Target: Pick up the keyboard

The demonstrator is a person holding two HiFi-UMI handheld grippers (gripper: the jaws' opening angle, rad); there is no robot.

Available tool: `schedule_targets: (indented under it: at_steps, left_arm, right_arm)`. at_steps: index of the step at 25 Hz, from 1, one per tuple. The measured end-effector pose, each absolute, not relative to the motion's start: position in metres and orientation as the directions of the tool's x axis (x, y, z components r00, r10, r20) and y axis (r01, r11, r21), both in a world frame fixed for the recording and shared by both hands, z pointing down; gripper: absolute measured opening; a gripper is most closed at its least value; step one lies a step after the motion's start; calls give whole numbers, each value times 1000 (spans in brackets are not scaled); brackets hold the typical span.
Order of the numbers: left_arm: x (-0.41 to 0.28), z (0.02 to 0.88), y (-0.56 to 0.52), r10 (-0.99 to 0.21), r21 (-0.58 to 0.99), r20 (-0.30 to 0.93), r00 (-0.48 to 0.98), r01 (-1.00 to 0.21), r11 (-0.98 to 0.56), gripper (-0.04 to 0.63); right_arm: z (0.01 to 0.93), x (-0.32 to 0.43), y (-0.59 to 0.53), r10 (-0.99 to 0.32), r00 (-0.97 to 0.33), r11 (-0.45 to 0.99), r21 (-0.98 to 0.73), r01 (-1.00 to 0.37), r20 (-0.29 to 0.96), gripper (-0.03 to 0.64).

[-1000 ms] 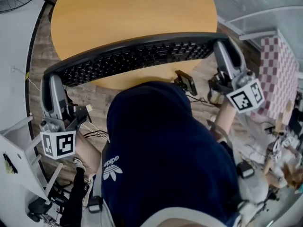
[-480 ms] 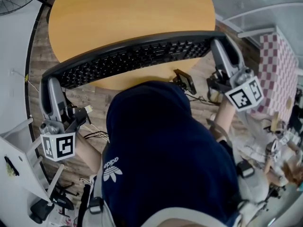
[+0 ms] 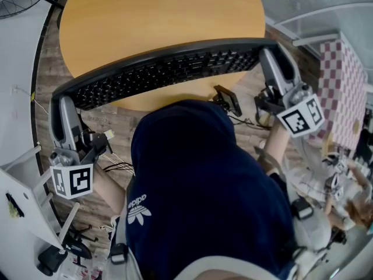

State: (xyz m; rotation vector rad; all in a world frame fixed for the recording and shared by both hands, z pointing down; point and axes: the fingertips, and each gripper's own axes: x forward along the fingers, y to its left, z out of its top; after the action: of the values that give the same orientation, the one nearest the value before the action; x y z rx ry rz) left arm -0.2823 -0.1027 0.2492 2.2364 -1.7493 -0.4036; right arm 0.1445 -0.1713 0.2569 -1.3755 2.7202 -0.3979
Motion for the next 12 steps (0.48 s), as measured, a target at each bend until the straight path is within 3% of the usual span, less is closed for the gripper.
schedule_targets:
  at_steps: [12]
  left_arm:
    - [-282,249,-103,-972,378,-47,232,-896,-232,141]
  right_arm:
    - [257,145,-172,-801,-595,564,-250,-787,66,152]
